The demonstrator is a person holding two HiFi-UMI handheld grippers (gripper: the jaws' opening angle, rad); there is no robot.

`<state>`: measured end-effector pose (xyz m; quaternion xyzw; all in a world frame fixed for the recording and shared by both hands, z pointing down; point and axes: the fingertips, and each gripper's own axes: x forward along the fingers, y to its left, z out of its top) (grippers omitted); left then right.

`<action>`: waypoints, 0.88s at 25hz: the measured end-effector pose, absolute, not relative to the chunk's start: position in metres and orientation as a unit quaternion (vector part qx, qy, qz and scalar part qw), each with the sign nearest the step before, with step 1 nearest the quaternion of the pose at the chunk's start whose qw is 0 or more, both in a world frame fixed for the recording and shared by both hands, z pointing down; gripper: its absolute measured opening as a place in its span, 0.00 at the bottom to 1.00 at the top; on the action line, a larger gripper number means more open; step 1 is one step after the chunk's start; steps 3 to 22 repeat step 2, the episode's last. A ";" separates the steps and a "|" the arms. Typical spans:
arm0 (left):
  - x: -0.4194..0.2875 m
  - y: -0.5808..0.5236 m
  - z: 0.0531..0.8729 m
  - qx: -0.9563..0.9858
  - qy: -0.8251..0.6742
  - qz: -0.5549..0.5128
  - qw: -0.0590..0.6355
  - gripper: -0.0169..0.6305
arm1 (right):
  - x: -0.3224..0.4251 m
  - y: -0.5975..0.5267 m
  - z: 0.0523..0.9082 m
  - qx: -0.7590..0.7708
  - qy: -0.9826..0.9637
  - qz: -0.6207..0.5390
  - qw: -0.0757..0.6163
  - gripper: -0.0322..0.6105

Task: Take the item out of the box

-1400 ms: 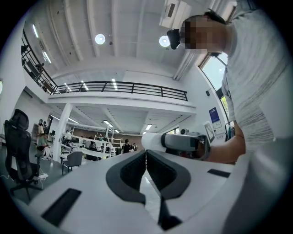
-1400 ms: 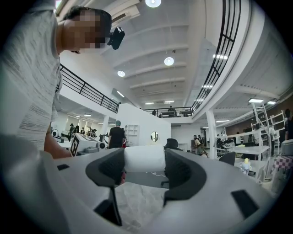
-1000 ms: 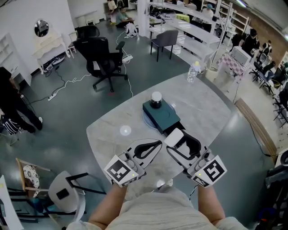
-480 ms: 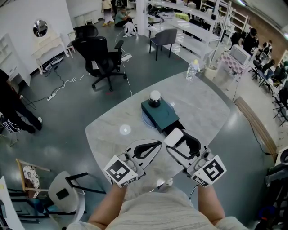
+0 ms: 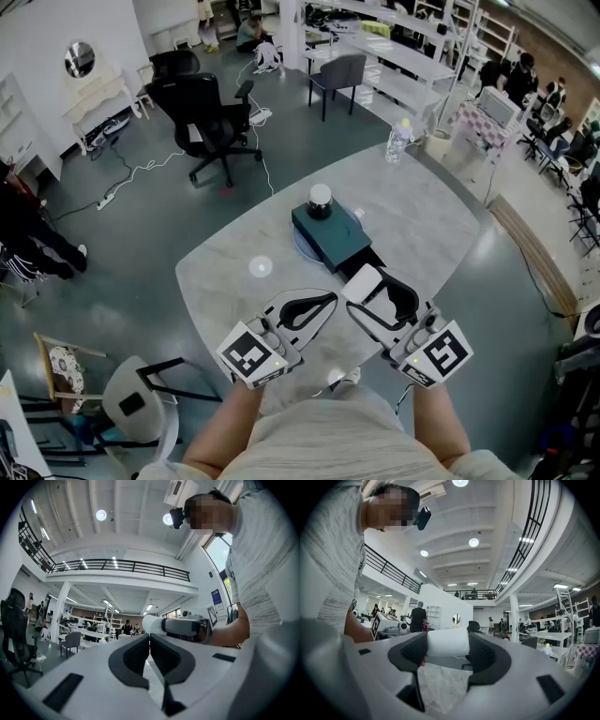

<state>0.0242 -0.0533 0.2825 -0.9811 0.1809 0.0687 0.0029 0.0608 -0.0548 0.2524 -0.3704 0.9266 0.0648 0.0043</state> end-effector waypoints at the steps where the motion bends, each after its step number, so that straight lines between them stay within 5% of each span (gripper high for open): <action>1: 0.025 -0.054 0.283 -0.981 0.180 0.068 0.002 0.05 | 0.062 -0.056 0.253 -0.370 0.927 0.065 0.004 0.50; 22: 0.026 -0.055 0.283 -0.982 0.179 0.067 0.001 0.05 | 0.062 -0.057 0.253 -0.370 0.927 0.065 0.004 0.50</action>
